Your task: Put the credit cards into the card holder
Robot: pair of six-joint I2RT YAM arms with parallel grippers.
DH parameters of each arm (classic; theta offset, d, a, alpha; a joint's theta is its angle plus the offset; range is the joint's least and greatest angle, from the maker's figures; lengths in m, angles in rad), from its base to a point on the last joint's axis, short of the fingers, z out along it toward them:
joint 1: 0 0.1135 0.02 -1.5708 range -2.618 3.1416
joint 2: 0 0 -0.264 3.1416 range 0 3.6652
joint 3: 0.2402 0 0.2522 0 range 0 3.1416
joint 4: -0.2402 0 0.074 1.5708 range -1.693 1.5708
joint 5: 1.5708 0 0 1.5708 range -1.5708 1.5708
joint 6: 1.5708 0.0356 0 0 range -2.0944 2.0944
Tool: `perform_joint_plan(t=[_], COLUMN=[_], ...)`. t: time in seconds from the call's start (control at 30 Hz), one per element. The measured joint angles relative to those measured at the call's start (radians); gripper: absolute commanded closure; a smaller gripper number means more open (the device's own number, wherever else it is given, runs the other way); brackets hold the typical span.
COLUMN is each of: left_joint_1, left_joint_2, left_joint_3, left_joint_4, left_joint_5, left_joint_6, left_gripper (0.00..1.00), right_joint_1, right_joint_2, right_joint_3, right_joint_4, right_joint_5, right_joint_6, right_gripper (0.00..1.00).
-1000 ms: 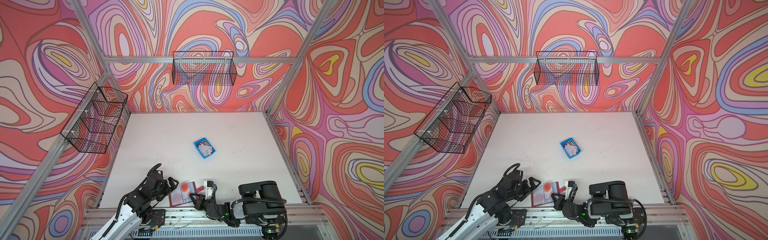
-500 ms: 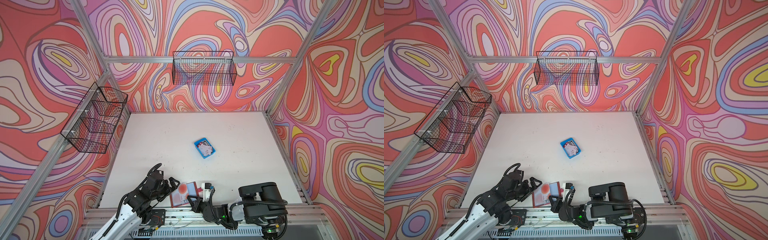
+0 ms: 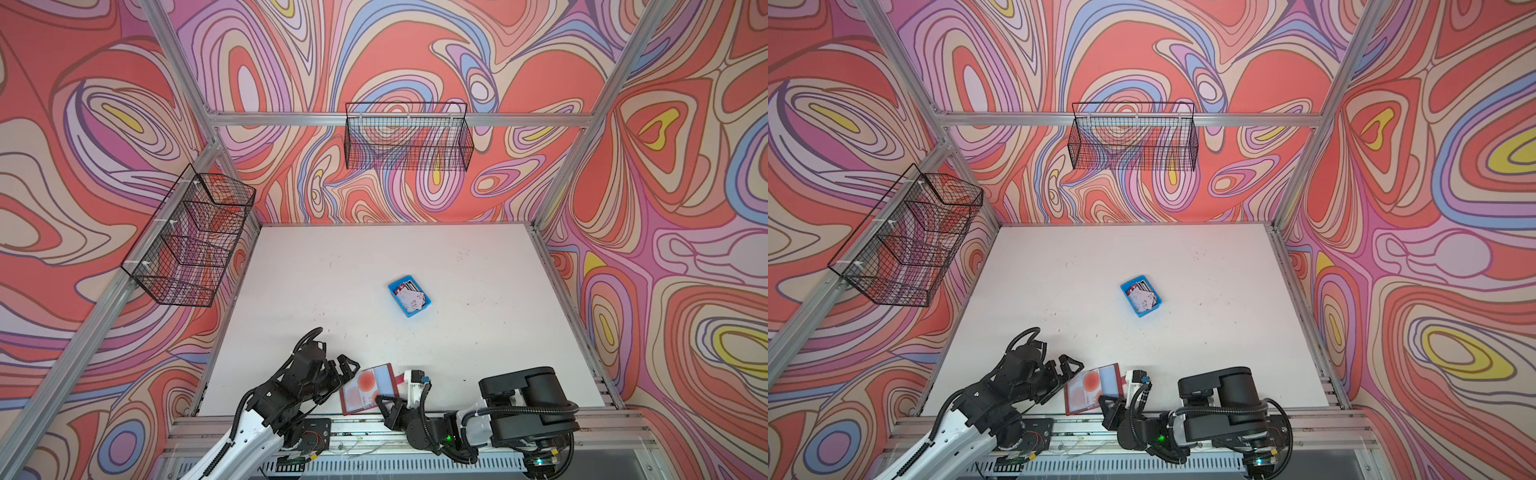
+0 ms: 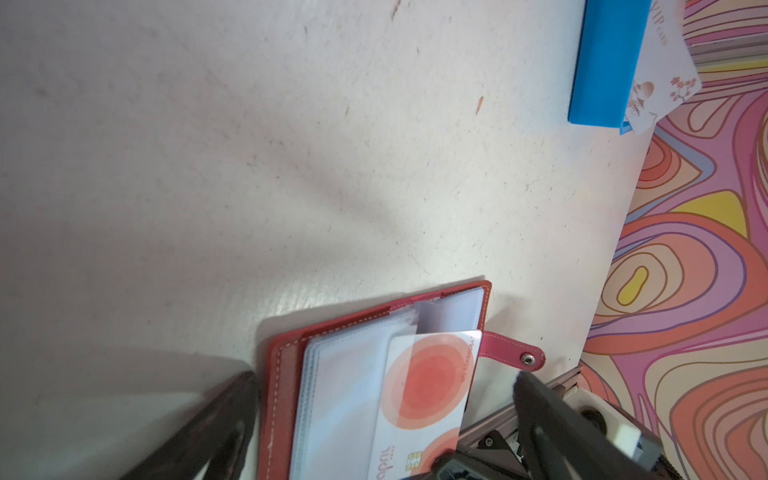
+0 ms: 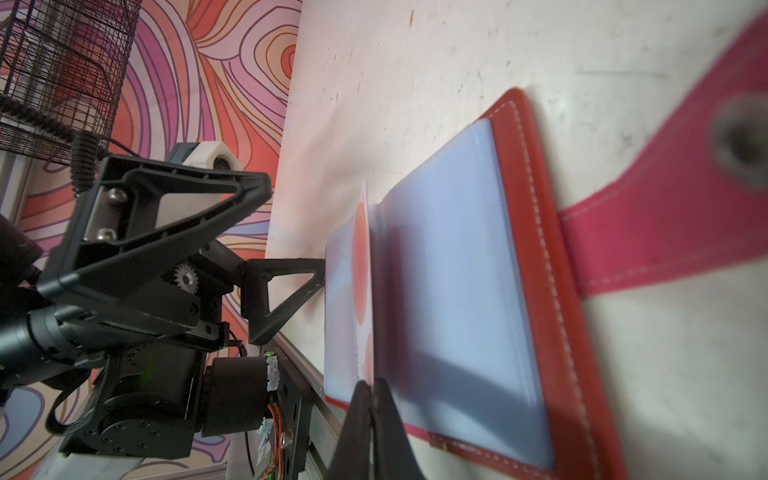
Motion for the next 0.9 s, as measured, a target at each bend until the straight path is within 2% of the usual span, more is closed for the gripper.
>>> perform_joint_plan(t=[0.23, 0.27, 0.4, 0.5, 0.7, 0.9], left_joint_1=[0.0, 0.0, 0.0, 0.0, 0.0, 0.0], left_joint_2=[0.007, 0.007, 0.008, 0.007, -0.02, -0.056], left_joint_3=[0.0, 0.002, 0.038, 0.1, 0.18, 0.139], left_joint_4=[0.005, 0.003, -0.073, -0.159, -0.246, -0.256], left_joint_5=[0.003, 0.002, -0.032, -0.079, -0.124, -0.062], left_joint_6=[0.001, 0.001, 0.02, 0.043, 0.084, 0.082], left_gripper=[0.0, 0.0, 0.0, 0.0, 0.02, 0.04], right_joint_1=[0.003, 0.003, 0.005, 0.008, 0.008, 0.008], right_joint_2=[0.014, 0.014, -0.007, -0.082, -0.241, -0.266], right_joint_3=[0.02, 0.027, 0.068, 0.088, 0.1, 0.127], right_joint_4=[-0.018, -0.034, -0.161, -0.291, -0.532, -0.645], right_joint_5=[-0.006, -0.005, -0.003, 0.013, 0.062, 0.082], right_joint_6=[0.016, 0.02, 0.043, 0.05, 0.056, 0.009], right_gripper=[1.0, 0.97, 0.65, 0.54, 0.52, 0.52])
